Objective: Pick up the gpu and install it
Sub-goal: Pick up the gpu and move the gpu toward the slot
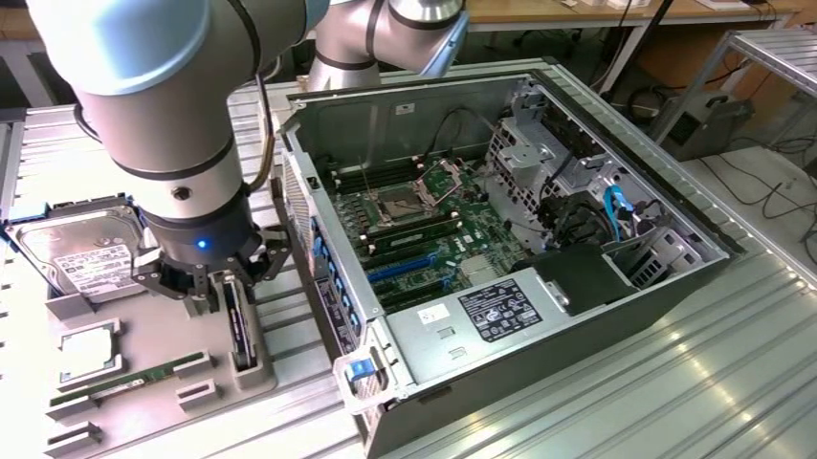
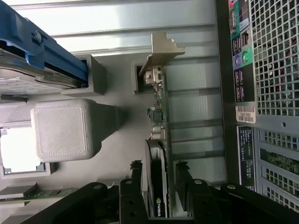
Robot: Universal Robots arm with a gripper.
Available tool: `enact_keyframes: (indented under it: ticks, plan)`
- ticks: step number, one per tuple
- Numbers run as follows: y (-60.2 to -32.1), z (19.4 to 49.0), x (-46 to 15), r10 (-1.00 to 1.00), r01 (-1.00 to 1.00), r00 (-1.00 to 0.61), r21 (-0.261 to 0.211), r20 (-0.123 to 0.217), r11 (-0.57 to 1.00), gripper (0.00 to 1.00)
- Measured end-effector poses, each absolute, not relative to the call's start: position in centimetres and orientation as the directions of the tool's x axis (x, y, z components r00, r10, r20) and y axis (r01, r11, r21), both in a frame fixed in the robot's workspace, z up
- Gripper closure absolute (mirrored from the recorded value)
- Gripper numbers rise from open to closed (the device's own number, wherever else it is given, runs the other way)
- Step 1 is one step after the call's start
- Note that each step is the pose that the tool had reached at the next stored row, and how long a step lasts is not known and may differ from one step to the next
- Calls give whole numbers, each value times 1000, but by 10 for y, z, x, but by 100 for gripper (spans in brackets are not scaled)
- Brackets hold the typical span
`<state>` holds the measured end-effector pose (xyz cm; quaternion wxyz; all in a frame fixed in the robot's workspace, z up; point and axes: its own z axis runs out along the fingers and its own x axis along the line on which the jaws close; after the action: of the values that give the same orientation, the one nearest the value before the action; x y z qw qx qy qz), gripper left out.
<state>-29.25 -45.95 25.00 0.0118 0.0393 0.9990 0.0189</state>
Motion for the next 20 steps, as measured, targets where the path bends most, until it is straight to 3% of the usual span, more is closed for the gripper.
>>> enact_keyframes:
  ticks: [17, 20]
  plan:
    - [-456, 246, -293, 79, 79, -997, 51, -8, 996, 58]
    - [-456, 246, -293, 79, 79, -997, 51, -8, 996, 66]
